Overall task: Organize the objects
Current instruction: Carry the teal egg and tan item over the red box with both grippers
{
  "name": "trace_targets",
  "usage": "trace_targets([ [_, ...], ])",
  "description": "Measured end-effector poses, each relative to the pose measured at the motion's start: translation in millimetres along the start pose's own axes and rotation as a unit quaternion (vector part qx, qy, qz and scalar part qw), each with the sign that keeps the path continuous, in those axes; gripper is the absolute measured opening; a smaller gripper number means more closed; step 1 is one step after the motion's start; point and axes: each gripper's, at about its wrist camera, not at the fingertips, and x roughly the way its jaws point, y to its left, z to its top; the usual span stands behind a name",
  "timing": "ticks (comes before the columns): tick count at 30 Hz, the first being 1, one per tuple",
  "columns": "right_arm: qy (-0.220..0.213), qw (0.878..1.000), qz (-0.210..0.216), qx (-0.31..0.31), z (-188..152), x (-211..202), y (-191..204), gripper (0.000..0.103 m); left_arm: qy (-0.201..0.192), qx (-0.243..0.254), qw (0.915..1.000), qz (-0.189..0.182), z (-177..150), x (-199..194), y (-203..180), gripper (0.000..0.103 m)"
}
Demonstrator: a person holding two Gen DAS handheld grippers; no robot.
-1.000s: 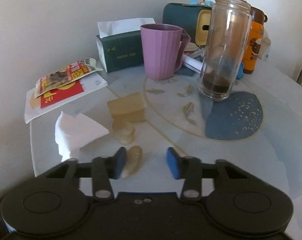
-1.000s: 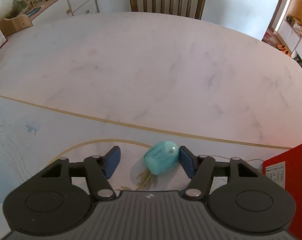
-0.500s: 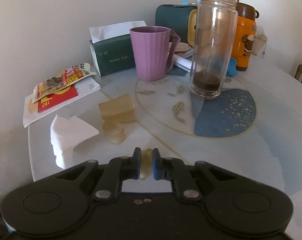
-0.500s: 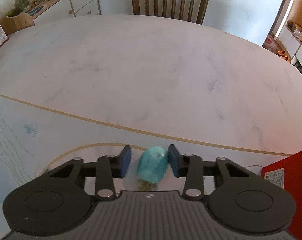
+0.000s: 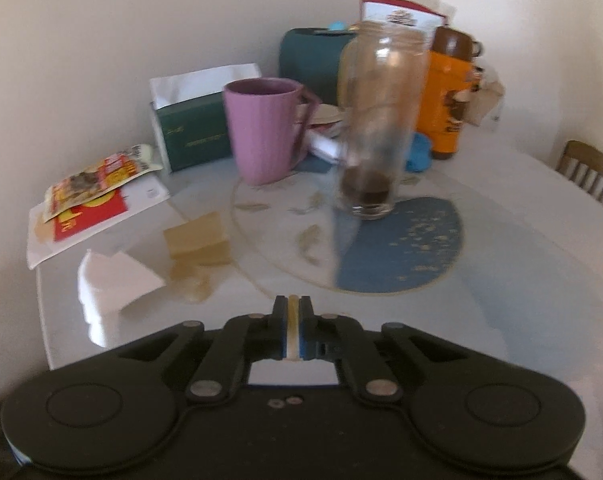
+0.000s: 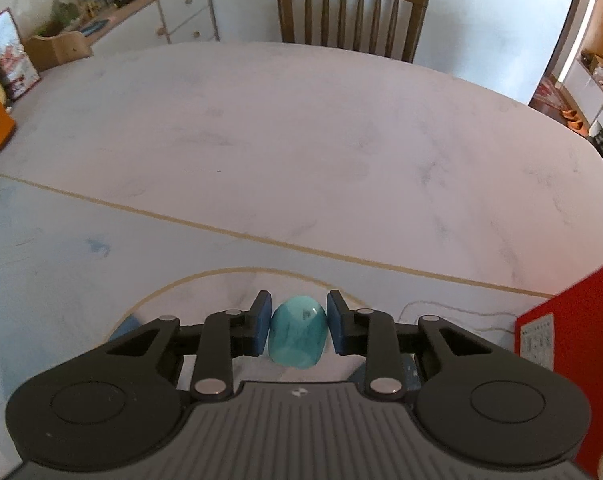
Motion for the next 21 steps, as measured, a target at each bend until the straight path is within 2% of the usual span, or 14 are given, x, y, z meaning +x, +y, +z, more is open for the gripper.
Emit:
trace_targets([
  [4,-0.005,1.0,0.018,-0.002,-10.4,-24.2,4.0,0.029,-0.003,0.01,0.9992,-0.039,0.9,-15.6,-20.8,0.003],
  [9,-0.016,0.999,0.043,0.002,-25.1,-57.3,2.6,0.029,-0.003,0.04,0.9941,-0.1,-0.6,-43.4,-57.3,0.003],
  [15,-0.037,0.998,0.059,0.008,-36.0,-98.8,-7.7,0.029,0.004,0.08,0.9811,-0.176,-9.9,-76.9,-107.2,0.003],
  [21,-0.059,0.996,0.064,0.019,-51.4,-135.9,-32.5,0.029,0.014,0.104,0.962,-0.252,-20.7,-108.6,-159.6,0.003],
])
